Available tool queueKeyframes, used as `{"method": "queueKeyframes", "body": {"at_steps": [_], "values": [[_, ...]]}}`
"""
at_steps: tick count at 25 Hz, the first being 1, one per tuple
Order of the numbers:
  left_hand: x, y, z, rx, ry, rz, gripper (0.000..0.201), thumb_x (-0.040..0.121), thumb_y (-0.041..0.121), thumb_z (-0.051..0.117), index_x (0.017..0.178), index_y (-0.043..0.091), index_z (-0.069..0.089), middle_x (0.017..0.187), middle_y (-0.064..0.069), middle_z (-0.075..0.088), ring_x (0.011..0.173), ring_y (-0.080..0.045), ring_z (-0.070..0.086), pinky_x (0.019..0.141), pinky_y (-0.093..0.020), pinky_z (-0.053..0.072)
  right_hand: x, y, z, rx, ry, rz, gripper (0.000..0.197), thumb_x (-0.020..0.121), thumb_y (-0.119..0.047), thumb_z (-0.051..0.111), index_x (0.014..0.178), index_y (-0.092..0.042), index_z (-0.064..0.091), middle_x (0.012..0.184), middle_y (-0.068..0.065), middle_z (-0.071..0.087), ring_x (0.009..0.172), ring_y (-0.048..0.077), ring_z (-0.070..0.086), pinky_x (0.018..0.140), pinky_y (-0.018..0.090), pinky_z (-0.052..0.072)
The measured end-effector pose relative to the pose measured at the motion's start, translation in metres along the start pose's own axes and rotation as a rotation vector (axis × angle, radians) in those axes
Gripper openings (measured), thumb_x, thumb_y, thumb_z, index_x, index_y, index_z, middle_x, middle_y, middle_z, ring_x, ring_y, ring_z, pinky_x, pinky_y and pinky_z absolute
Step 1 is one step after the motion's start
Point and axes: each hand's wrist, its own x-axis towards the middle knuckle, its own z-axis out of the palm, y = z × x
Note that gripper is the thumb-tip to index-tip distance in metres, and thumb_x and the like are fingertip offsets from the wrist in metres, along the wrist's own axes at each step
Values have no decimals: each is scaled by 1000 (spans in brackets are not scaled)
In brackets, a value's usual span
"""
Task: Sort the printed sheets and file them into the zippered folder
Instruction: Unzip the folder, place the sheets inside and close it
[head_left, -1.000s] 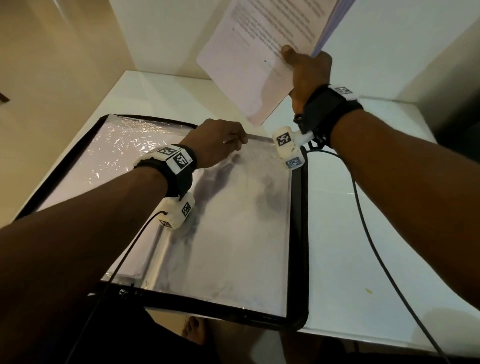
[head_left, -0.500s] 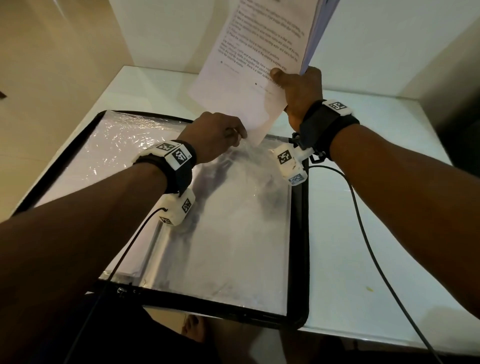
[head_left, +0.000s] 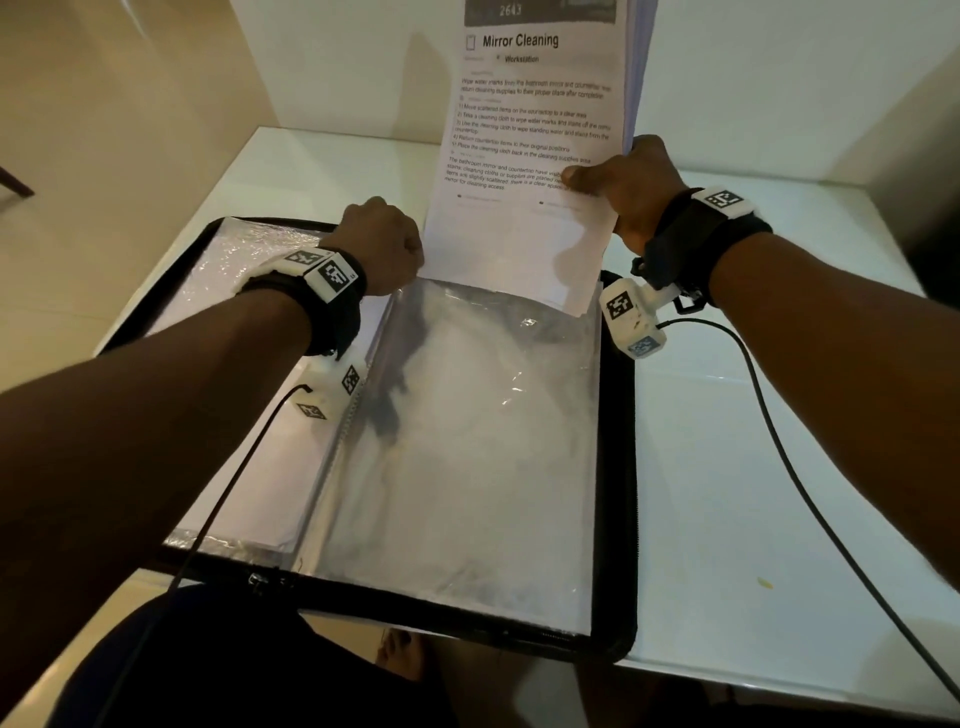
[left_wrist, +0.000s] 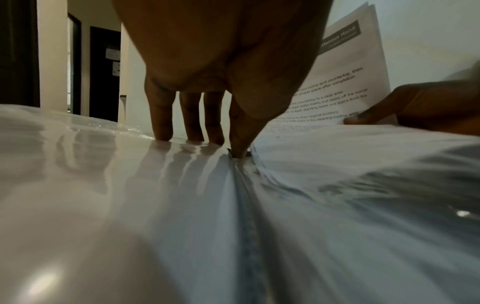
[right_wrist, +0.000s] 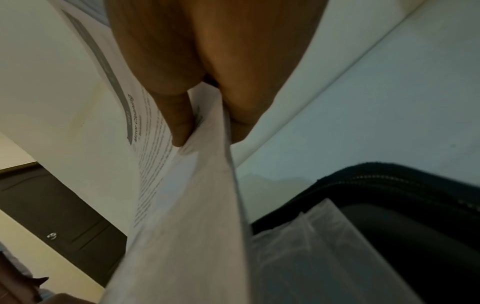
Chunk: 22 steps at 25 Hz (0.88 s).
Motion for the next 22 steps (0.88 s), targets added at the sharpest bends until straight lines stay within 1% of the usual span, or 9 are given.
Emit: {"method": "queueKeyframes", "body": {"at_steps": [2, 4, 5, 9, 11, 14, 16, 18, 22], "values": [[5, -2, 1, -10, 11, -2, 22, 92, 12, 62, 104, 10, 81, 115, -20, 68, 106, -41, 64, 93, -42, 54, 6, 5, -1, -29, -41, 43, 59, 74, -1, 85, 127, 4, 60, 119, 17, 71, 101, 33, 73, 85, 51, 62], [8, -3, 1, -27, 13, -13, 21, 91, 6, 63, 103, 5, 81, 110, -20, 70, 102, -39, 65, 81, -35, 50, 9, 13, -2, -63, -107, 92, 79, 61, -10, 92, 131, 3, 56, 123, 17, 70, 103, 33, 73, 83, 51, 62], [10, -5, 1, -23, 17, -14, 21, 92, 6, 63, 103, 2, 80, 108, -21, 71, 101, -40, 65, 79, -35, 48, 7, 15, -1, -89, -133, 106, 82, 58, -12, 93, 131, 3, 57, 122, 16, 70, 103, 33, 73, 84, 50, 62], [8, -4, 5, 22, 47, -70, 21, 95, 16, 58, 90, -3, 65, 100, -25, 58, 102, -48, 61, 87, -47, 53, -4, 24, 4, -133, -194, 101, 51, 77, -1, 84, 125, 2, 66, 117, 15, 74, 101, 32, 74, 88, 48, 61], [4, 5, 6, 31, 64, -81, 23, 92, 21, 62, 97, -1, 64, 110, -25, 52, 107, -48, 56, 92, -51, 53, -5, 26, 5, -218, -167, 84, 48, 79, -6, 84, 123, 0, 68, 115, 14, 74, 99, 33, 74, 88, 50, 61], [-4, 31, 10, -109, 29, 139, 25, 91, 31, 67, 109, 16, 73, 128, -19, 51, 122, -43, 50, 105, -51, 46, -5, 18, 10, -284, -150, 84, 47, 78, -11, 85, 121, -2, 69, 115, 13, 74, 99, 34, 74, 87, 51, 61], [-5, 51, 16, -177, -24, 282, 32, 94, 40, 67, 121, 22, 68, 131, -11, 52, 127, -34, 48, 110, -48, 41, -5, 12, 12, -269, -152, 104, 45, 81, -9, 81, 123, -3, 67, 115, 13, 73, 100, 33, 73, 86, 51, 62], [0, 68, 20, -223, -28, 317, 36, 97, 41, 66, 127, 22, 62, 123, -3, 52, 121, -27, 52, 107, -44, 44, -6, 5, 13, -248, -177, 137, 46, 82, -7, 74, 127, -5, 64, 117, 12, 72, 101, 34, 73, 87, 52, 61], [10, 87, 23, -173, 25, 335, 20, 98, 32, 68, 114, 20, 68, 113, -2, 50, 112, -28, 55, 97, -51, 50, -11, 1, 11, -210, -205, 193, 46, 86, -9, 63, 132, -12, 59, 116, 9, 74, 102, 31, 73, 90, 50, 60]]}}
